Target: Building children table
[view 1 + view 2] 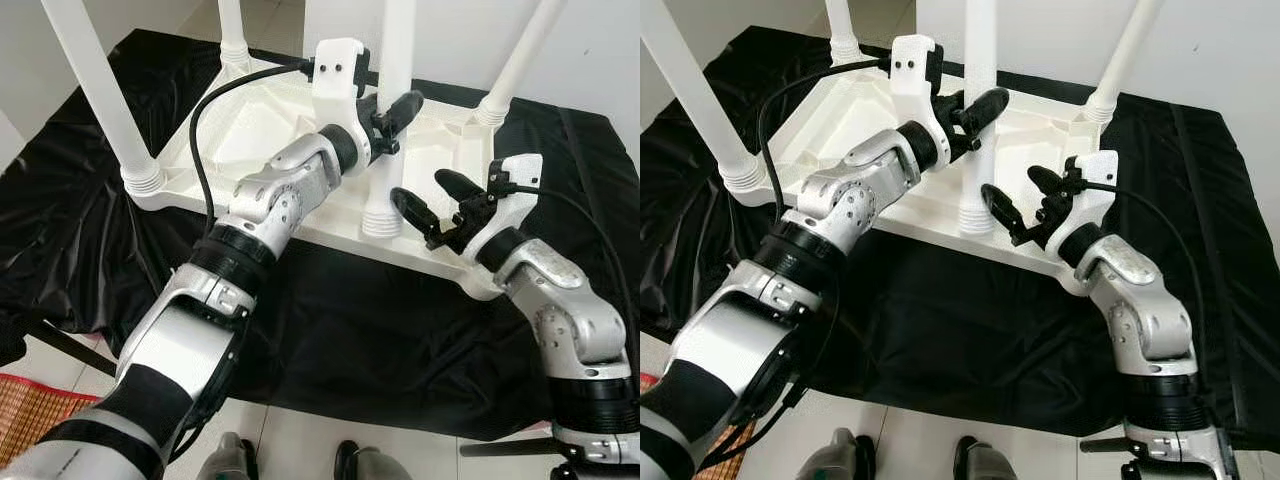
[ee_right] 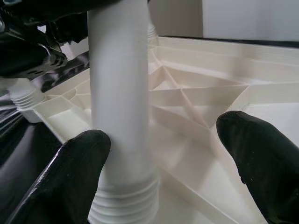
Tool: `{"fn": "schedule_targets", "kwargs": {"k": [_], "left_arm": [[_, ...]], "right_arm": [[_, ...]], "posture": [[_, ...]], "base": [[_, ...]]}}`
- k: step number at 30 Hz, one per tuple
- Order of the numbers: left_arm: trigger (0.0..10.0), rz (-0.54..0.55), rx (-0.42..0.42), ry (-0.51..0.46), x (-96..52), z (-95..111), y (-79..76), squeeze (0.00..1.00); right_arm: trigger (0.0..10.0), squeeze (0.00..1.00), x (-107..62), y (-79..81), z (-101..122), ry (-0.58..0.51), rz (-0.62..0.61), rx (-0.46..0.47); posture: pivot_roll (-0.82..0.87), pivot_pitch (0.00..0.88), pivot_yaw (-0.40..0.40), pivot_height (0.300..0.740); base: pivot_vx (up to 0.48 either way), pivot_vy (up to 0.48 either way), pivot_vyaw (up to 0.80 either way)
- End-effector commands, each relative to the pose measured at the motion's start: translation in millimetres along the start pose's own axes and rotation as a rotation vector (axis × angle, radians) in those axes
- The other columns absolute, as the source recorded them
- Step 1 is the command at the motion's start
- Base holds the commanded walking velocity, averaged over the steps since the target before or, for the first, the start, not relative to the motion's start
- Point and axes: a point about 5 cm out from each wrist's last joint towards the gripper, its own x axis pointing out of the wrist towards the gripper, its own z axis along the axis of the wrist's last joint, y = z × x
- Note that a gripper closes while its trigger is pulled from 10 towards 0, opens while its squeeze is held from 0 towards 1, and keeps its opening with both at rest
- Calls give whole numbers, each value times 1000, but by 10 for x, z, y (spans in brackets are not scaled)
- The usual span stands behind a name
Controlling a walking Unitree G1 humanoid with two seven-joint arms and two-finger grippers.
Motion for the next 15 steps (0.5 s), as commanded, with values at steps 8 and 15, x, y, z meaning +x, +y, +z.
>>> {"fn": "schedule_targets", "kwargs": {"k": [8, 15], "left_arm": [[10000, -599, 83, -6, -7, -50, -538, 0], [10000, -607, 82, -8, -18, -47, -565, 0]], "right_arm": [[10000, 0, 101, 76, 34, 66, 139, 56], [10000, 0, 122, 45, 43, 68, 129, 58]], "posture": [[59, 173, -64, 740], [55, 168, -65, 740]], "base": [[0, 0, 0], [0, 0, 0]]}}
